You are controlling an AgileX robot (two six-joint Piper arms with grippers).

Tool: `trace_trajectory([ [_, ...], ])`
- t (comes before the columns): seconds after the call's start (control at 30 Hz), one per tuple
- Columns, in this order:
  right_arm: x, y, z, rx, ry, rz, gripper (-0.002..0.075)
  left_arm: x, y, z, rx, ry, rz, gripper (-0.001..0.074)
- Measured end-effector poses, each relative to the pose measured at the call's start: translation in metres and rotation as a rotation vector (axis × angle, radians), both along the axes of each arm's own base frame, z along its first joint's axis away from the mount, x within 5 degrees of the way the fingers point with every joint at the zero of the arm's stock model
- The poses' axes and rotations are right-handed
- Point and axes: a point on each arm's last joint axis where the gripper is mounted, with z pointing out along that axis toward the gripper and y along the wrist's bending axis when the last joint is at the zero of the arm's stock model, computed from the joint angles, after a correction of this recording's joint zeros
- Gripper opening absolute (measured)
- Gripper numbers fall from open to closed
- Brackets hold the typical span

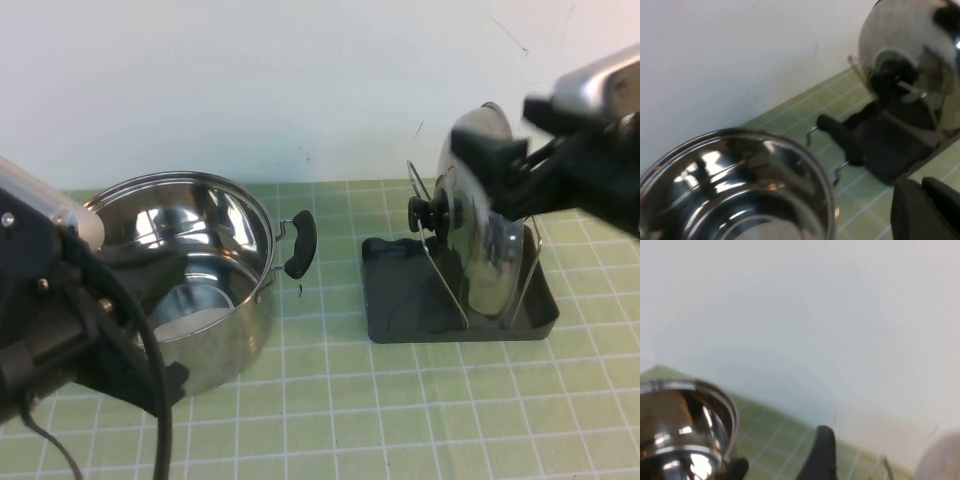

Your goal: Put pot lid on rack

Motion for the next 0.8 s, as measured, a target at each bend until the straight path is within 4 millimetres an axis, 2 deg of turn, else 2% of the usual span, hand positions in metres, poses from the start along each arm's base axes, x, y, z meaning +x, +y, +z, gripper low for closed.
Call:
trace_trajectory([
  [0.1,-0.021,-0.009,0.03,-0.037,-0.11,0.022,0.0613,0.0,0.006,0.008,0.099,0.014,0.033,-0.0001],
  [0.17,-0.038,-0.017,0.047,-0.056,-0.151,0.024,0.0548,-0.001,0.013,0.013,0.165,0.051,0.078,-0.0001],
  [0.23,-0.053,-0.024,0.06,-0.085,-0.177,0.024,0.0435,-0.003,0.022,0.02,0.222,0.113,0.15,-0.0001],
  [0.33,-0.08,-0.032,0.079,-0.146,-0.264,0.077,0.0177,-0.01,0.037,0.028,0.276,0.204,0.254,-0.0001],
  [0.4,-0.102,-0.031,0.09,-0.099,-0.278,0.187,0.0076,-0.017,0.045,0.033,0.284,0.234,0.291,-0.0001],
  [0.5,-0.127,-0.022,0.094,-0.014,-0.2,0.424,0.0025,-0.031,0.056,0.037,0.253,0.247,0.319,-0.0001],
  [0.63,-0.153,-0.011,0.087,0.005,-0.071,0.726,0.0008,-0.062,0.073,0.048,0.119,0.208,0.303,-0.0001],
  [0.73,-0.161,-0.009,0.083,-0.001,-0.021,0.824,0.0007,-0.086,0.085,0.053,0.018,0.168,0.273,-0.0001],
  [0.8,-0.162,-0.01,0.084,-0.041,-0.081,0.829,0.0006,-0.1,0.092,0.055,-0.043,0.146,0.249,-0.0001],
])
